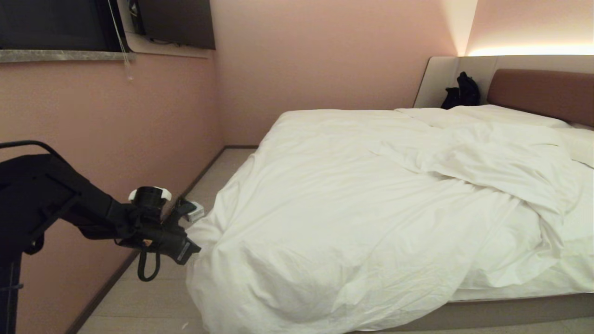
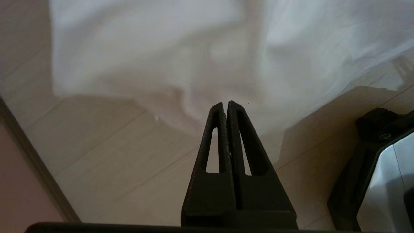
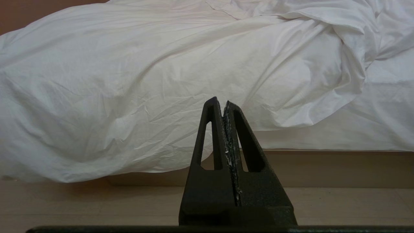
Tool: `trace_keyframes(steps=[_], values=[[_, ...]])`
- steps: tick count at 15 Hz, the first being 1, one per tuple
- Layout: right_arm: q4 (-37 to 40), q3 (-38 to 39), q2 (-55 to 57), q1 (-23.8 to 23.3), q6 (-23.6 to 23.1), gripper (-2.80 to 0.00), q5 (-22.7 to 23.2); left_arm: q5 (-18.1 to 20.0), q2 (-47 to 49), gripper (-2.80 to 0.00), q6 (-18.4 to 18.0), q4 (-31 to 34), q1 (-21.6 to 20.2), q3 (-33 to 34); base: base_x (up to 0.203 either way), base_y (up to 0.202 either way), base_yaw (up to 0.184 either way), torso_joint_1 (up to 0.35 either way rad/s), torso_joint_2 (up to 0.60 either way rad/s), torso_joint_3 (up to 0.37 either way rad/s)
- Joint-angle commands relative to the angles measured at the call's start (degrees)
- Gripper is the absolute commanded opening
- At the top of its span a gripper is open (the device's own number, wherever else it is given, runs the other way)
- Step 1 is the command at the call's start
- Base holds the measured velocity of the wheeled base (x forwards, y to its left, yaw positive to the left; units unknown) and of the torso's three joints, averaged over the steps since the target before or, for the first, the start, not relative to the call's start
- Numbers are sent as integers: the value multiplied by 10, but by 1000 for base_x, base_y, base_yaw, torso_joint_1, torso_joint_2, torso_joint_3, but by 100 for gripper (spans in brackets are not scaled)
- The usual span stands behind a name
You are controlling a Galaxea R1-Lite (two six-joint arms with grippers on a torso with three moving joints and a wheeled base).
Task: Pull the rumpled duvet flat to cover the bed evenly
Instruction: Flatten the corners of the folded blanket
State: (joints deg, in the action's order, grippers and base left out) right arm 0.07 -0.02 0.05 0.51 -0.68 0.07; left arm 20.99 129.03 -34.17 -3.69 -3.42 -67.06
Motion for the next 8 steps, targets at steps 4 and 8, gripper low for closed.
trace_keyframes(steps=[4, 8], values=[[0, 0, 0, 0, 0, -280, -1, 6, -104, -280, 5, 0, -48, 44, 0, 0, 0, 0, 0, 0], [-1, 0, 0, 0, 0, -280, -1, 1, -239, -280, 71, 3, -74, 77, 0, 0, 0, 0, 0, 0]])
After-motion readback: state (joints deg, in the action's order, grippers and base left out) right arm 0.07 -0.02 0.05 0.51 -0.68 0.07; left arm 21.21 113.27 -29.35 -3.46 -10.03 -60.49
